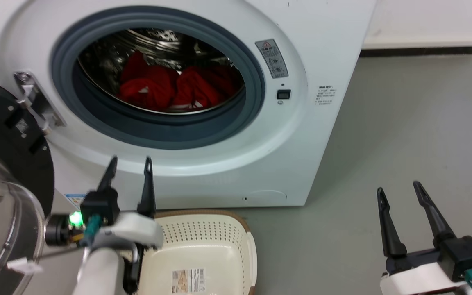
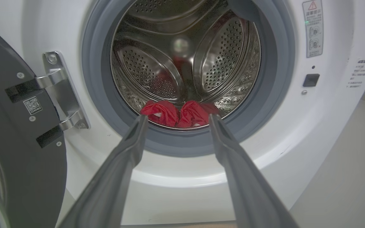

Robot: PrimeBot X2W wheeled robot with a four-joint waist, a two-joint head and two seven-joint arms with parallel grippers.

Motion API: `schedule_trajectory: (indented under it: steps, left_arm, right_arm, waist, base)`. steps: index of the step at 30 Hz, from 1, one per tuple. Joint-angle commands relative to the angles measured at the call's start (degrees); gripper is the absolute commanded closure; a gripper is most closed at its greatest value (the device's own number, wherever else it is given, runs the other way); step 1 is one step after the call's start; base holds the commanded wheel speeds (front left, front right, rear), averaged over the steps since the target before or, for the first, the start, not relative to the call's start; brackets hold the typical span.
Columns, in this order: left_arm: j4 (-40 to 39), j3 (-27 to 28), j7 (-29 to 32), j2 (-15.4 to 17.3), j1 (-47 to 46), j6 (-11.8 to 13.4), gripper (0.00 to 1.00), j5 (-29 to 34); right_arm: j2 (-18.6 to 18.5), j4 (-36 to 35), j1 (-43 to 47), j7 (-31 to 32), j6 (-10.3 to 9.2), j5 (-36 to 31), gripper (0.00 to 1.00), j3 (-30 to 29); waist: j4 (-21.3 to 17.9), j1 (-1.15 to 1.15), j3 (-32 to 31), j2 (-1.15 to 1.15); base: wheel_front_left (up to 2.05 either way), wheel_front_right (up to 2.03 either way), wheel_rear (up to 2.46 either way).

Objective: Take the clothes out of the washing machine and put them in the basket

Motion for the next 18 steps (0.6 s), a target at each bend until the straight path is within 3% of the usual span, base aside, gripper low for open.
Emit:
schedule_trajectory:
  steps: [1,9,18]
  left_arm:
    - [1.4,0.3,-0.1,0.7,-2.7,-0.4,0.0,0.4]
    - [15.2,1.4,-0.1,5.1,-22.9,-2.0,0.0,1.4]
    - [30.1,2.0,0.5,9.9,-42.8,-1.4,0.0,1.9]
  right_arm:
    - [-0.2,-0.4,-1.1,-0.1,-0.02,0.2,0.0,0.2]
    - [-0.2,-1.5,-6.5,-0.1,-0.03,1.4,0.0,1.0]
    - [-0.1,-2.7,-11.6,-0.1,-0.03,3.1,0.0,1.9]
  waist:
    - [-1.2,-0.01,2.7,0.0]
    - [-4.7,-0.01,12.3,0.0]
    - [-9.2,-0.01,21.6,0.0]
  base:
    - [0.0,0.0,0.0]
    - [0.0,0.0,0.0]
    - [0.0,0.0,0.0]
